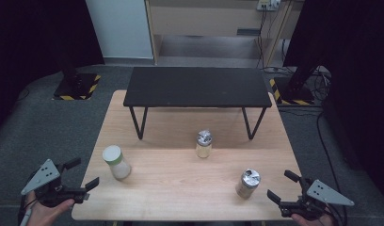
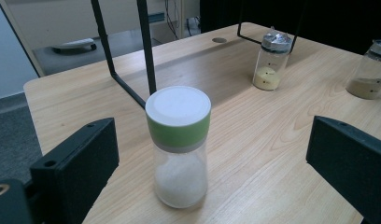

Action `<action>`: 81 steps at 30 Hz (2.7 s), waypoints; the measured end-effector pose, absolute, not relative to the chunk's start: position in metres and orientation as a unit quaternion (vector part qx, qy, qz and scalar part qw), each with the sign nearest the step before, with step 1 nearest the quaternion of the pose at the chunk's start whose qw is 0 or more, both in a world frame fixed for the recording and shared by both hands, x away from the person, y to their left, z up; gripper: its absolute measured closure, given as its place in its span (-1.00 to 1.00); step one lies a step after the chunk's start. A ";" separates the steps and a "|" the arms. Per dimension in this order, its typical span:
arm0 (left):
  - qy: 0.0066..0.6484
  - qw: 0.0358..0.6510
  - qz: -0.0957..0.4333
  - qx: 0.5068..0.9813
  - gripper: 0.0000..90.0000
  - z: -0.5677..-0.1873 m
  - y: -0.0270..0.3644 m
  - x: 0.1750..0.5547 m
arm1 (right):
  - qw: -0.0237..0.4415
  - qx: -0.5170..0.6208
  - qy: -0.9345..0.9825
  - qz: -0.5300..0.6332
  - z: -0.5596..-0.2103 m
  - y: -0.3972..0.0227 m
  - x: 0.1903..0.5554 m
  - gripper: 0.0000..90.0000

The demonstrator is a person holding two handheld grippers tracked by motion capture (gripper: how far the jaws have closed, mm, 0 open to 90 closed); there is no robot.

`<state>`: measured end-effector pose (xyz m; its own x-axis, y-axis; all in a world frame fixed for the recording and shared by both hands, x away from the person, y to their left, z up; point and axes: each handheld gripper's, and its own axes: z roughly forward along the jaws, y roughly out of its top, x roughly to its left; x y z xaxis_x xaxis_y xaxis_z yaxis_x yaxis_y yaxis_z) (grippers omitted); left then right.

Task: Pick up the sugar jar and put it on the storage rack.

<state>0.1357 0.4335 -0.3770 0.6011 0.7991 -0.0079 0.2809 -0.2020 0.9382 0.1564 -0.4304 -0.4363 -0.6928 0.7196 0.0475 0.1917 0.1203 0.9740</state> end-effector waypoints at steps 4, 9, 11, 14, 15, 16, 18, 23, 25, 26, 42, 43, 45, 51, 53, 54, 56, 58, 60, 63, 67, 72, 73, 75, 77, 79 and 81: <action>0.371 0.510 0.252 0.734 -0.97 -0.376 0.434 0.140 | 0.227 0.320 0.713 0.581 -0.436 -0.431 0.156 -0.91; 0.372 0.506 0.250 0.737 -0.97 -0.375 0.434 0.147 | 0.226 0.321 0.712 0.582 -0.437 -0.431 0.156 -0.91; 0.372 0.504 0.249 0.738 -0.97 -0.375 0.434 0.150 | 0.226 0.321 0.712 0.582 -0.436 -0.431 0.156 -0.91; 0.374 0.501 0.247 0.741 -0.97 -0.376 0.434 0.155 | 0.227 0.320 0.712 0.582 -0.437 -0.431 0.156 -0.91; 0.375 0.501 0.246 0.740 -0.96 -0.377 0.434 0.156 | 0.227 0.320 0.712 0.582 -0.437 -0.431 0.157 -0.91; 0.375 0.499 0.245 0.742 -0.96 -0.377 0.434 0.158 | 0.227 0.320 0.712 0.582 -0.437 -0.431 0.157 -0.91; 0.374 0.498 0.244 0.744 -0.94 -0.378 0.434 0.161 | 0.227 0.321 0.712 0.582 -0.437 -0.431 0.156 -0.91; 0.372 0.497 0.241 0.746 -0.93 -0.379 0.432 0.170 | 0.228 0.321 0.712 0.582 -0.437 -0.431 0.156 -0.91; 0.371 0.495 0.242 0.748 -0.93 -0.378 0.430 0.173 | 0.227 0.321 0.712 0.582 -0.436 -0.431 0.156 -0.91; 0.371 0.495 0.241 0.748 -0.93 -0.379 0.430 0.175 | 0.227 0.321 0.712 0.582 -0.436 -0.431 0.156 -0.91; 0.375 0.493 0.232 0.750 -0.94 -0.385 0.424 0.196 | 0.227 0.320 0.712 0.582 -0.436 -0.430 0.156 -0.91; 0.375 0.493 0.232 0.750 -0.93 -0.386 0.424 0.197 | 0.227 0.320 0.713 0.582 -0.436 -0.430 0.156 -0.91; 0.375 0.492 0.230 0.751 -0.93 -0.387 0.423 0.200 | 0.227 0.319 0.713 0.582 -0.436 -0.430 0.156 -0.91; 0.376 0.492 0.225 0.753 -0.93 -0.391 0.421 0.207 | 0.228 0.320 0.713 0.581 -0.436 -0.430 0.156 -0.90; 0.376 0.491 0.223 0.753 -0.93 -0.392 0.420 0.210 | 0.228 0.320 0.713 0.581 -0.436 -0.430 0.156 -0.90; 0.376 0.491 0.223 0.754 -0.93 -0.393 0.419 0.211 | 0.228 0.320 0.713 0.581 -0.436 -0.430 0.156 -0.90; 0.376 0.492 0.222 0.753 -0.92 -0.394 0.418 0.213 | 0.228 0.320 0.713 0.581 -0.436 -0.430 0.156 -0.90; 0.375 0.494 0.222 0.753 -0.92 -0.396 0.417 0.214 | 0.228 0.320 0.713 0.581 -0.436 -0.430 0.156 -0.90; 0.375 0.494 0.222 0.752 -0.92 -0.396 0.417 0.215 | 0.228 0.320 0.713 0.581 -0.436 -0.430 0.156 -0.90; 0.373 0.496 0.220 0.753 -0.91 -0.399 0.414 0.218 | 0.228 0.320 0.713 0.581 -0.436 -0.430 0.156 -0.90; 0.372 0.495 0.218 0.754 -0.90 -0.401 0.412 0.221 | 0.228 0.320 0.713 0.580 -0.436 -0.430 0.156 -0.90; 0.374 0.498 0.217 0.752 -0.90 -0.406 0.410 0.224 | 0.228 0.319 0.714 0.580 -0.436 -0.430 0.156 -0.90; 0.374 0.498 0.217 0.752 -0.90 -0.407 0.410 0.225 | 0.228 0.319 0.714 0.580 -0.436 -0.430 0.156 -0.90; 0.375 0.501 0.216 0.750 -0.89 -0.409 0.410 0.226 | 0.228 0.319 0.714 0.580 -0.436 -0.430 0.156 -0.90; 0.376 0.503 0.217 0.748 -0.89 -0.411 0.409 0.226 | 0.228 0.319 0.714 0.580 -0.436 -0.430 0.156 -0.90; 0.374 0.505 0.217 0.747 -0.88 -0.414 0.409 0.227 | 0.228 0.319 0.714 0.580 -0.436 -0.430 0.156 -0.90; 0.375 0.504 0.217 0.747 -0.88 -0.415 0.408 0.227 | 0.228 0.319 0.714 0.580 -0.436 -0.430 0.156 -0.90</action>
